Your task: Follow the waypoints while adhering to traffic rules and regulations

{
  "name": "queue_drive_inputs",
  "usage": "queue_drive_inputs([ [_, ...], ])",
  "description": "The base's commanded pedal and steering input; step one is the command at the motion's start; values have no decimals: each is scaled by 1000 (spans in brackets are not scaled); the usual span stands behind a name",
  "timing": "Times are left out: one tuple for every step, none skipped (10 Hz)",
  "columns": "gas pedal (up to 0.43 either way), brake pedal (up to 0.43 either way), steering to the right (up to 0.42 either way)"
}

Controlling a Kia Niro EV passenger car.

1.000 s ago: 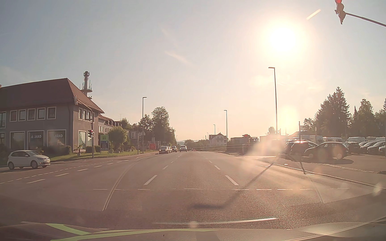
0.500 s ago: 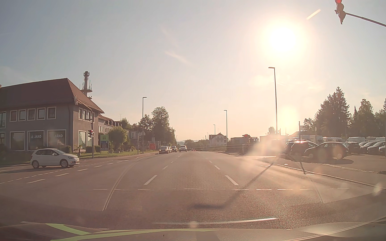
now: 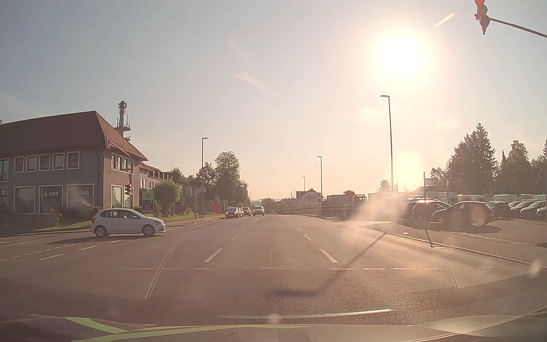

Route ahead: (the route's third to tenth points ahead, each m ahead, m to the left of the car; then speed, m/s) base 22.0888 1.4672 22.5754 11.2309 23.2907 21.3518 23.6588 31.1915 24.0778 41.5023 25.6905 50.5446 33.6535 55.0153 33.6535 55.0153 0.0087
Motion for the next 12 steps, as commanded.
queue_drive_inputs([
  [0, 299, 0],
  [0, 299, 0],
  [0, 299, 0],
  [0, 299, 0],
  [0, 299, 0],
  [0, 293, 0],
  [0, 299, 0],
  [0, 293, 0],
  [0, 299, 0],
  [0, 299, 0],
  [0, 299, 0],
  [0, 299, 0],
])
